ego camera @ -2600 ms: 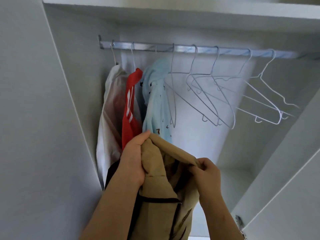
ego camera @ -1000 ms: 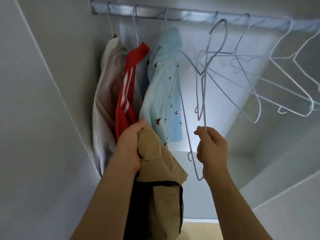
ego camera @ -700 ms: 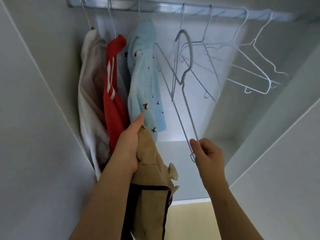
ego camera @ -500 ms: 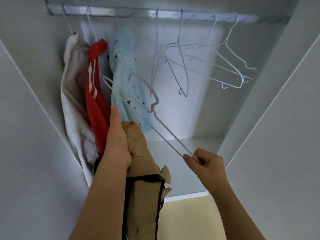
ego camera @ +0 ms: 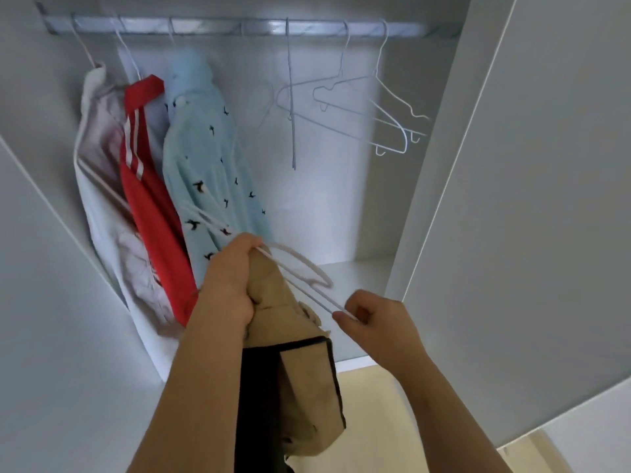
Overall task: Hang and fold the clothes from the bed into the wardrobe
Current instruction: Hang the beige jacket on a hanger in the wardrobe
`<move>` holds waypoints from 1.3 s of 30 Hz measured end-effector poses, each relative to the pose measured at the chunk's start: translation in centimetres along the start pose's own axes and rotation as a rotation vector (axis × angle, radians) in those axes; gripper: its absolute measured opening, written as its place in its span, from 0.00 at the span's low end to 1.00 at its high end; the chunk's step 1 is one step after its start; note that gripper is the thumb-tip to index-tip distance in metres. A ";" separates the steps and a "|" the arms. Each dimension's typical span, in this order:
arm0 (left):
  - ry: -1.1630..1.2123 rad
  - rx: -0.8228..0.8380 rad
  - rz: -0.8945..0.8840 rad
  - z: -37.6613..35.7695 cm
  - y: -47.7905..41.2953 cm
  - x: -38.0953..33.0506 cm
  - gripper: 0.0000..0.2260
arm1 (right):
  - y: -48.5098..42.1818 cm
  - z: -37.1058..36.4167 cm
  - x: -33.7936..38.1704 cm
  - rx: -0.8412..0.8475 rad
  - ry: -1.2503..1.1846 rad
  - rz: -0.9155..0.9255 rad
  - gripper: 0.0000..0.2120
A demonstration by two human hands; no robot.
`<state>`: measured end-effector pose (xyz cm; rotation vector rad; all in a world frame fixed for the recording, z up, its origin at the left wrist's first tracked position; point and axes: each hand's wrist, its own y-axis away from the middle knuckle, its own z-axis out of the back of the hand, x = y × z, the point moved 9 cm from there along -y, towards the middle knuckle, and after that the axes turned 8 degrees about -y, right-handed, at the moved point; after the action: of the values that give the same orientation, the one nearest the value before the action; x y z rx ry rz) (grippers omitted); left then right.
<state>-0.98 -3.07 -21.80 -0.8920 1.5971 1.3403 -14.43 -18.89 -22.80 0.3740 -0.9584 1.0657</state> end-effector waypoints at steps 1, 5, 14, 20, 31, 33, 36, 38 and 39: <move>-0.036 0.040 0.022 -0.8 0.5 0.6 0.07 | 0.1 -0.3 0.8 0.010 -0.077 0.005 0.14; -0.163 0.143 0.011 -3.0 2.2 1.3 0.12 | 0.2 0.5 3.4 -0.055 -0.307 0.079 0.14; -0.093 0.167 0.079 0.1 2.7 1.1 0.04 | 1.0 4.1 1.0 -0.270 -0.508 -0.066 0.17; -0.198 0.090 -0.010 2.3 1.3 -1.2 0.07 | 0.9 5.9 -0.8 -0.382 -0.554 -0.092 0.15; -0.652 -0.131 -0.297 6.5 -1.8 -5.8 0.07 | 0.9 6.9 -4.3 -0.441 -0.613 -0.235 0.24; -0.711 -0.184 -0.348 6.5 -2.0 -6.1 0.10 | 0.7 6.8 -4.4 -0.421 -0.590 -0.246 0.24; -0.767 -0.139 -0.413 5.3 -2.0 -6.1 0.09 | 0.4 6.2 -4.1 -0.385 -0.539 -0.257 0.26; -0.798 -0.082 -0.462 4.3 -1.9 -6.1 0.09 | 0.2 6.1 -4.2 -0.387 -0.529 -0.275 0.26; -0.812 -0.060 -0.486 3.9 -1.7 -6.3 0.10 | 0.1 6.2 -4.4 -0.398 -0.524 -0.283 0.25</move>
<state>3.64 0.48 -16.94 -0.5900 0.6656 1.1734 -18.15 -25.49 -22.87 0.4509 -1.5022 0.5022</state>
